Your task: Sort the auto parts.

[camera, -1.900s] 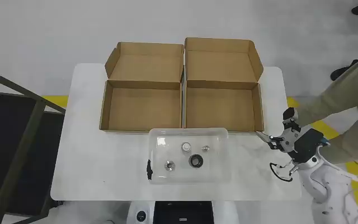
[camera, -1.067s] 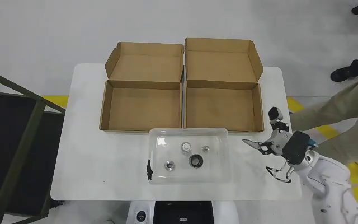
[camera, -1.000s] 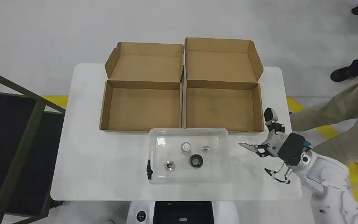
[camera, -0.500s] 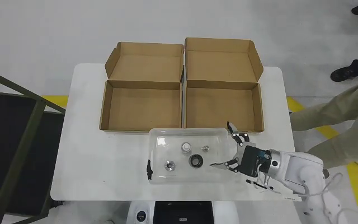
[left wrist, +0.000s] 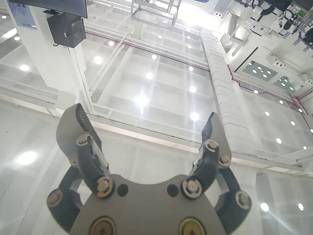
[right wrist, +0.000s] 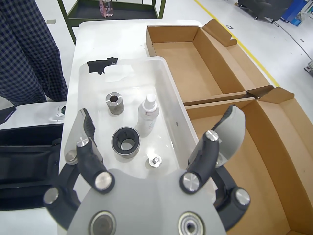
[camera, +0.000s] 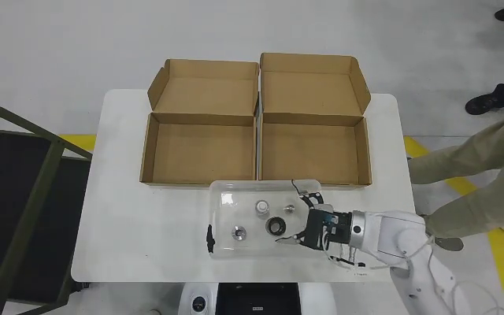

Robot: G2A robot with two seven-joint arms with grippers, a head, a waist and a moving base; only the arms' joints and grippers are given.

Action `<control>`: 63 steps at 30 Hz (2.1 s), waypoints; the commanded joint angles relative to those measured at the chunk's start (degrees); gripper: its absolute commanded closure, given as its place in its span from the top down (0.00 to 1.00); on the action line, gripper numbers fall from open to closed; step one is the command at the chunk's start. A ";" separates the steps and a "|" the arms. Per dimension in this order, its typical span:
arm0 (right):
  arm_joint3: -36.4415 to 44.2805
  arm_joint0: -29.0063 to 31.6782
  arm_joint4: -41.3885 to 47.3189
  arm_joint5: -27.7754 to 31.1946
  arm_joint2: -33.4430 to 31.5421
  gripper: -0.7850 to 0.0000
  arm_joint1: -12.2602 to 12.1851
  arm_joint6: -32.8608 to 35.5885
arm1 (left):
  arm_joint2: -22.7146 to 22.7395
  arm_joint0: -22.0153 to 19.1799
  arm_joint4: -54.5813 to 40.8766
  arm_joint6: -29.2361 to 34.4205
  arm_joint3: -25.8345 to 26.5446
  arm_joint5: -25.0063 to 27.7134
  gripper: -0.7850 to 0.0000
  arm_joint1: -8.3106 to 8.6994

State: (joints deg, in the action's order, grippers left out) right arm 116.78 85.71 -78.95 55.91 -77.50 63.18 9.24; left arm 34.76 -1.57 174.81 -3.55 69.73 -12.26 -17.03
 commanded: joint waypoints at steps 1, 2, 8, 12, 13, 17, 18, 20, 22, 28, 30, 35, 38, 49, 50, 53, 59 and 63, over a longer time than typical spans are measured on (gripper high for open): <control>-0.69 -0.77 0.84 -0.49 0.86 1.00 0.02 1.05 | 0.00 0.00 0.00 0.00 0.00 0.00 1.00 0.00; -0.97 -1.07 1.02 -0.64 1.07 1.00 0.02 1.38 | 0.00 0.00 0.00 0.00 0.00 0.00 1.00 0.00; -2.86 -2.78 4.72 -1.97 3.04 1.00 0.05 3.87 | 0.00 0.00 0.00 0.00 0.00 0.00 1.00 0.00; -3.32 -3.98 5.80 -3.02 5.70 1.00 0.21 5.24 | 0.00 0.00 0.00 0.00 0.00 0.00 1.00 0.00; -3.45 -4.35 5.71 -3.29 6.39 1.00 0.25 5.52 | 0.00 0.00 0.00 0.00 0.00 0.00 1.00 0.00; -4.41 -5.62 5.45 -4.08 8.73 1.00 0.44 5.75 | 0.00 0.00 0.00 0.00 0.00 0.00 1.00 0.00; -4.95 -6.09 5.38 -4.31 9.32 1.00 0.49 5.67 | 0.00 0.00 0.00 0.00 0.00 0.00 1.00 0.00; -5.67 -6.65 5.34 -4.60 9.89 1.00 0.54 5.41 | 0.00 0.00 0.00 0.00 0.00 0.00 1.00 0.00; -6.81 -7.51 5.18 -4.86 10.57 1.00 0.59 5.01 | 0.00 0.00 0.00 0.00 0.00 0.00 1.00 0.00; -8.58 -9.37 4.41 -5.05 12.25 1.00 0.69 4.80 | 0.00 0.00 0.00 0.00 0.00 0.00 1.00 0.00; -8.96 -9.86 3.99 -5.08 12.80 1.00 0.70 4.69 | 0.00 0.00 0.00 0.00 0.00 0.00 1.00 0.00; -10.24 -10.22 3.22 -4.92 13.31 0.79 0.59 4.20 | 0.00 0.00 0.00 0.00 0.00 0.00 1.00 0.00; -10.88 -10.38 2.94 -4.94 13.41 0.86 0.49 3.94 | 0.00 0.00 0.00 0.00 0.00 0.00 1.00 0.00; -12.63 -11.51 1.65 -5.81 14.55 0.96 0.36 3.53 | 0.00 0.00 0.00 0.00 0.00 0.00 1.00 0.00; -12.81 -11.60 1.64 -5.84 14.63 0.94 0.35 3.53 | 0.00 0.00 0.00 0.00 0.00 0.00 1.00 0.00; -13.22 -11.88 1.66 -5.90 14.81 0.86 0.29 3.47 | 0.00 0.00 0.00 0.00 0.00 0.00 1.00 0.00; -13.39 -12.20 1.65 -5.76 15.11 0.72 0.16 3.48 | 0.00 0.00 0.00 0.00 0.00 0.00 1.00 0.00; -13.79 -12.35 1.45 -5.95 15.39 0.72 0.09 3.53 | 0.00 0.00 0.00 0.00 0.00 0.00 1.00 0.00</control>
State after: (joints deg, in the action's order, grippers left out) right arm 103.11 73.42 -77.46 50.01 -62.17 63.29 12.71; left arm 34.76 -1.57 174.81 -3.55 69.73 -12.26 -17.03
